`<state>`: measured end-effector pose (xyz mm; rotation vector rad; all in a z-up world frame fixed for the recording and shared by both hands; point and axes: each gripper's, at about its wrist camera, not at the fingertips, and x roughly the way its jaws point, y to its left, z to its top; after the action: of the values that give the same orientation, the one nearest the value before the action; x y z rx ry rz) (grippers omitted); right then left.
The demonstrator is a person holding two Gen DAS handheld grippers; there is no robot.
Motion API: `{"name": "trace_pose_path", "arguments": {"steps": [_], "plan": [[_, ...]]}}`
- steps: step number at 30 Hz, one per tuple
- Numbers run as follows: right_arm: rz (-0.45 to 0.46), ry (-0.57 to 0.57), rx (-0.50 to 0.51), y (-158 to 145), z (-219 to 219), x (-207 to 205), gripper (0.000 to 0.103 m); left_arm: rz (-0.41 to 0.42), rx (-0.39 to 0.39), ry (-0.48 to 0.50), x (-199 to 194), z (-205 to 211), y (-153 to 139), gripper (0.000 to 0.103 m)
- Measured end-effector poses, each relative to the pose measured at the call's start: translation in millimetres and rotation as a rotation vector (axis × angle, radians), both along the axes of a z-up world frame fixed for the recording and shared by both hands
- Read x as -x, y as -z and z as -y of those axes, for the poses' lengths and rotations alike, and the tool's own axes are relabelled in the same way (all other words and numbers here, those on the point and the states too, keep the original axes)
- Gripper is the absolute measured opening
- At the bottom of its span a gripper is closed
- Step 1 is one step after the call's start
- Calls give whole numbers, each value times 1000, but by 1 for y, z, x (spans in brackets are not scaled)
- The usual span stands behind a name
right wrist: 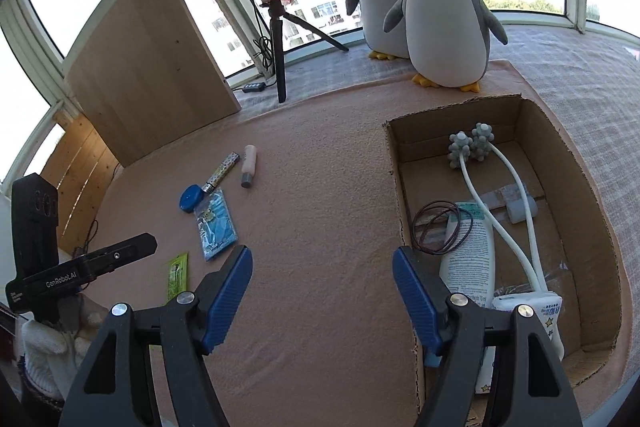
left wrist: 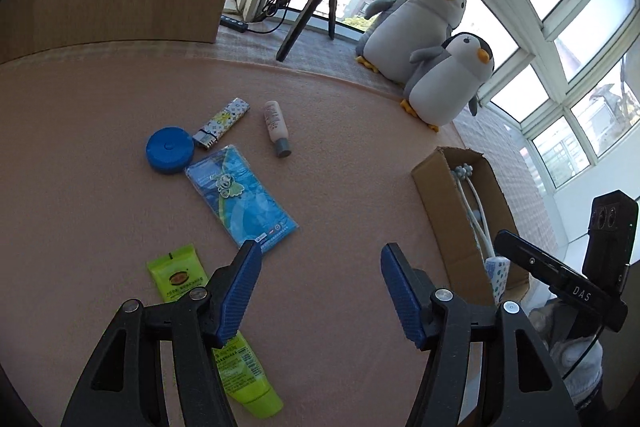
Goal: Organize objects
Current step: 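Move the right tool to the blue printed card pack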
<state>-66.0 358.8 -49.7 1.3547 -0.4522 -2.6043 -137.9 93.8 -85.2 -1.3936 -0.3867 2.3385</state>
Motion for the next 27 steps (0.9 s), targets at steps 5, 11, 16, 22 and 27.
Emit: {"name": "trace_pose_path", "arguments": {"steps": [5, 11, 16, 22, 27], "plan": [[13, -87, -38, 5, 37, 22, 69, 25, 38, -63, -17, 38, 17, 66], [60, -198, -91, 19, 88, 53, 69, 62, 52, -99, -40, 69, 32, 66], [126, -284, -152, 38, 130, 82, 69, 75, 40, -137, -52, 91, 36, 66], [176, -392, -263, 57, 176, 105, 69, 78, 30, -168, -66, 112, 36, 66], [200, -460, -359, 73, 206, 119, 69, 91, 13, -209, -75, 131, 42, 67]]}}
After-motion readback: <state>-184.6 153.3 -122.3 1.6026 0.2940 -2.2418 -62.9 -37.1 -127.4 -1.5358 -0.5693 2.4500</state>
